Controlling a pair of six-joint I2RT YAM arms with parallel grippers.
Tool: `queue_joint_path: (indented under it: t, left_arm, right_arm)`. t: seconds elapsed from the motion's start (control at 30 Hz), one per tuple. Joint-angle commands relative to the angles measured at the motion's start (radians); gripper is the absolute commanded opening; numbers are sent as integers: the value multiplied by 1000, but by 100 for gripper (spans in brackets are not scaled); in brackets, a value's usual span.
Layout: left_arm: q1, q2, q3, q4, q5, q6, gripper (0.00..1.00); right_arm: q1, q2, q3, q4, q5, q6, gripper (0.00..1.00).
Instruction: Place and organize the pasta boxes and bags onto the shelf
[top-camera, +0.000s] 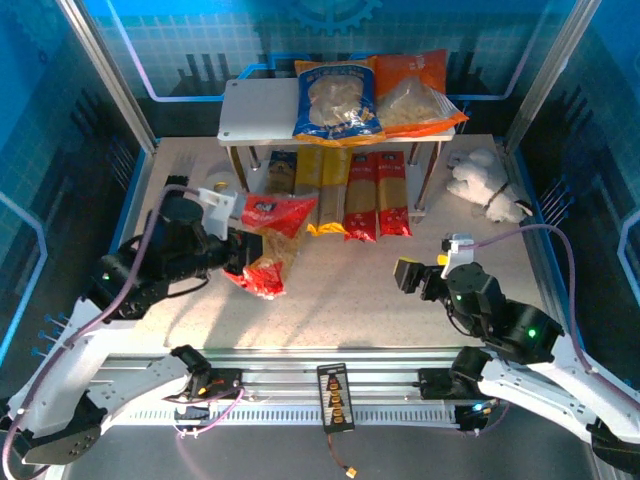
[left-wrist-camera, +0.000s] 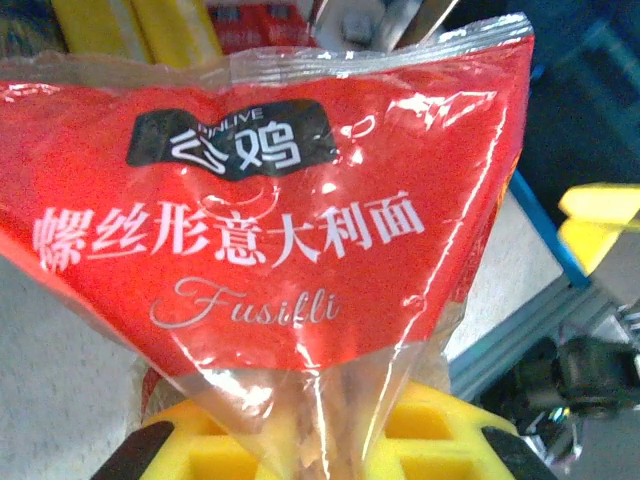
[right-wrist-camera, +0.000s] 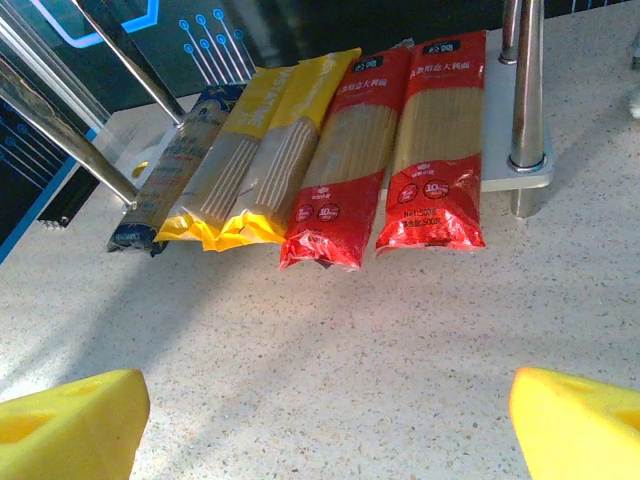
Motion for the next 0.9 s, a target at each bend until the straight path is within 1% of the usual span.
queue_joint_path:
  t: [0.0, 0.13, 0.33, 0.5, 0.7, 0.87]
  left_arm:
    - [-1, 40, 178, 95, -59, 92, 0]
    - [0, 133, 351, 102, -86, 150, 0]
    - [6, 235, 526, 176, -235, 218, 0]
    - [9, 297, 576, 302, -368, 275, 0]
    - [13, 380, 588, 475, -462, 337, 0]
    - [17, 473, 666, 514, -558, 387, 0]
  right_arm:
    - [-14, 11, 35, 41, -10, -18, 94]
    - [-19, 30, 40, 51, -23, -27, 94]
    - [-34, 43, 47, 62, -49, -42, 94]
    - [-49, 49, 46, 65, -63, -53, 94]
    - [-91, 66, 42, 85, -112, -68, 94]
    - [-128, 77, 37, 102, -157, -75, 94]
